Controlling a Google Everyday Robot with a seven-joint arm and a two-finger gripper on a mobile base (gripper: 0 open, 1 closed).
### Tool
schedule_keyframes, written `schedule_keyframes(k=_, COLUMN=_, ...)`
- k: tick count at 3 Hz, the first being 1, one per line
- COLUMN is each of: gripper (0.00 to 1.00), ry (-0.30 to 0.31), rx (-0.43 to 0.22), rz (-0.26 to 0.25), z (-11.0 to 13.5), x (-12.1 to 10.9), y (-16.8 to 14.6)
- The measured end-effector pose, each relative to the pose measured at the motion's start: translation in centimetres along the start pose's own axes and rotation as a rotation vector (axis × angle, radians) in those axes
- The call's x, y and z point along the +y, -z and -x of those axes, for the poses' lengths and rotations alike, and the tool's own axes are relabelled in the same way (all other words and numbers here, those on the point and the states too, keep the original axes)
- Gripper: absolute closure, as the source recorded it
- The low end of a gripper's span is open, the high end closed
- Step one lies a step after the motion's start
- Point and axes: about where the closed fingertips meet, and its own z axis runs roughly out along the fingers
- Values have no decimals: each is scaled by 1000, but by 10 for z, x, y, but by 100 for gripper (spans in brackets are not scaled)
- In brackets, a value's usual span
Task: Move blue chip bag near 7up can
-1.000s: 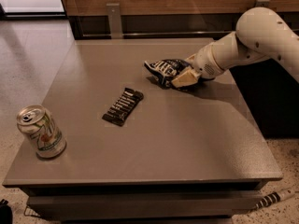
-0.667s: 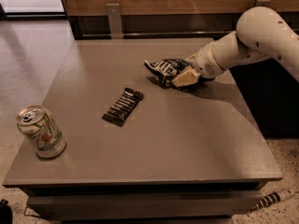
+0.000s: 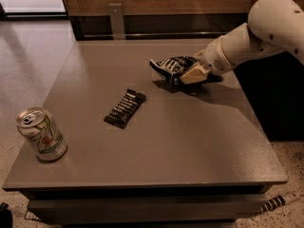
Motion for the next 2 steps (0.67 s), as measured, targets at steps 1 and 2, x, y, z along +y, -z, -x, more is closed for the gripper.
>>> schedule_keyframes(k=1, gripper=100, ry=36, rx=9, rz=-34, z=18, x=11, y=36)
schedule_keyframes(k=2, gripper=100, ry=98, rx=7, rz=-60, z=43, x=43, y=66)
